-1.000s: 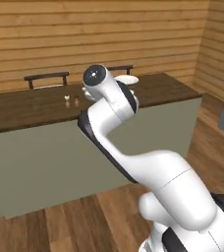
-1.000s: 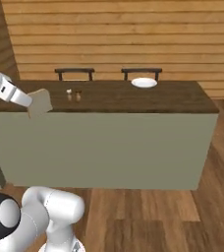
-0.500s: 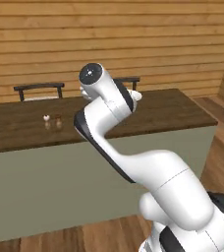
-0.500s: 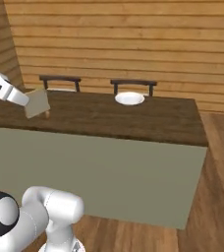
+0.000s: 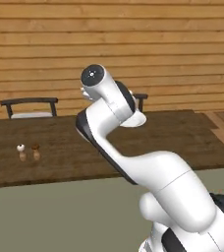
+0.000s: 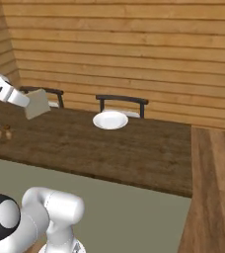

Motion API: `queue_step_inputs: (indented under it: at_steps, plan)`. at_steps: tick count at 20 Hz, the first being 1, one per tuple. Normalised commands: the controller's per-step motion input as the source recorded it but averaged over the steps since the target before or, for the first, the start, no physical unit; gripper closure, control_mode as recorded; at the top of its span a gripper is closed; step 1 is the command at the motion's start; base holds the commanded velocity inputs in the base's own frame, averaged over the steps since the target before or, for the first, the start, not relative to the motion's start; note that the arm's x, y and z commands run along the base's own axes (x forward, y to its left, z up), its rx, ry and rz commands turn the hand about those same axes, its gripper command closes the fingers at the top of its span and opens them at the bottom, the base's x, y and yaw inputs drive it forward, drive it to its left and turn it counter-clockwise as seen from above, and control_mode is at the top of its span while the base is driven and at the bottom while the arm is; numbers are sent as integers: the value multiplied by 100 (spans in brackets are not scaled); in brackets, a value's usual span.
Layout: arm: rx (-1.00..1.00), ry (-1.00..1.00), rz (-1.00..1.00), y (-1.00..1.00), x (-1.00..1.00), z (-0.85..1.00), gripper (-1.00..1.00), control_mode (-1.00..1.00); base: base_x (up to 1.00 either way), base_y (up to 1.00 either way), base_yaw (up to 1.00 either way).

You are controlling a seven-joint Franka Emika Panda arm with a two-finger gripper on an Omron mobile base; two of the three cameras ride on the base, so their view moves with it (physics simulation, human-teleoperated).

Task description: Start the toaster. Once the lever pops up, take the bread to the plate on the dining counter.

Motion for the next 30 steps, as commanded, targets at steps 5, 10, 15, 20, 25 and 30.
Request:
queue_step_inputs:
  at_steps: [5,10,15,20,25,30]
  plan:
    - [0,0,0,0,0,0,100,100,80,-9,15]
    - [0,0,0,0,0,0,100,100,49,0,10]
    - [0,0,0,0,0,0,100,100,3,-3,0]
    - [5,16,13,-68,66,-21,100,-100,0,0,0]
    - [15,12,33,-100,69,-20,100,-100,0,0,0]
    - [16,7,35,-97,84,-29,100,-100,0,0,0]
